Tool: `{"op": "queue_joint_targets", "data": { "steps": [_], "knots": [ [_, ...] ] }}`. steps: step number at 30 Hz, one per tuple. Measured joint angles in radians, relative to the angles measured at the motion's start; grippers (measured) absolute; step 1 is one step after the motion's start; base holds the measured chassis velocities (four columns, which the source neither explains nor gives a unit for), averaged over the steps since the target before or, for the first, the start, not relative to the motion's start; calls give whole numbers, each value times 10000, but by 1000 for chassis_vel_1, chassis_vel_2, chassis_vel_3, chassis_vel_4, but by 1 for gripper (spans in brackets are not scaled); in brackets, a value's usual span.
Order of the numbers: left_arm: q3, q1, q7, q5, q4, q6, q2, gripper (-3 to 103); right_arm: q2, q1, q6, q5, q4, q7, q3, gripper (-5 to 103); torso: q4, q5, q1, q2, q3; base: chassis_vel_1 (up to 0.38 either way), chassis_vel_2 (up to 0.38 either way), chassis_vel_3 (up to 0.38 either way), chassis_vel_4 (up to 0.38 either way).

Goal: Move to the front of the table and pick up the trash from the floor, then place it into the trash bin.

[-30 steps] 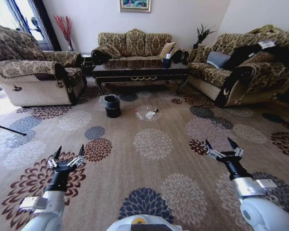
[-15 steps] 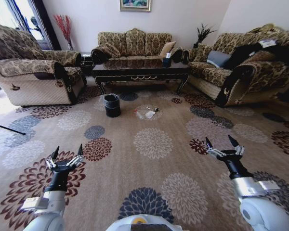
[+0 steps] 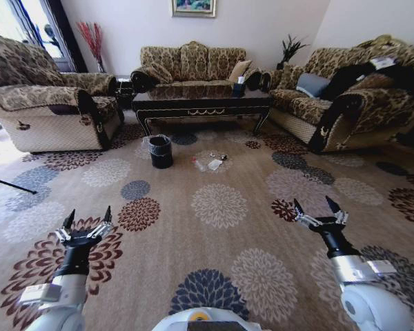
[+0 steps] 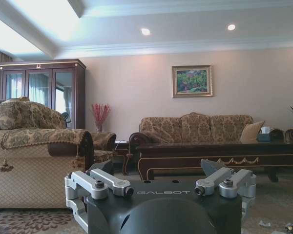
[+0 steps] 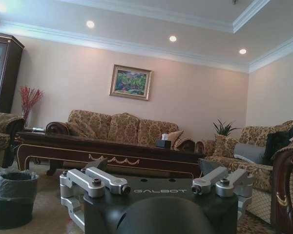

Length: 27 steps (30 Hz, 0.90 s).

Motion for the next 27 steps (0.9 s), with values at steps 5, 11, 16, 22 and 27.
{"op": "queue_joint_targets", "data": {
  "steps": [5,11,16,22,27],
  "knots": [
    [0,4,6,-48,-132,37,-17,100,3,-92,66,0,12,-23,92,100,-2,-1,0,10,10,-111,97,119,-109],
    [-137,-97,18,-96,-25,92,64,100,116,-158,68,6,130,-30,148,100,0,-2,0,19,18,-220,202,213,-211],
    [-64,-47,25,-75,-29,118,-33,100,107,-230,111,20,134,-33,208,100,-2,-1,0,22,23,-281,286,242,-274],
    [-81,84,42,-13,-175,200,-95,100,118,-240,172,31,93,-56,197,100,2,4,0,28,30,-334,339,344,-326],
    [-178,259,41,-2,-313,318,-168,100,150,-209,192,-11,35,-76,70,100,0,-1,0,31,32,-392,369,389,-363]
  ]
}}
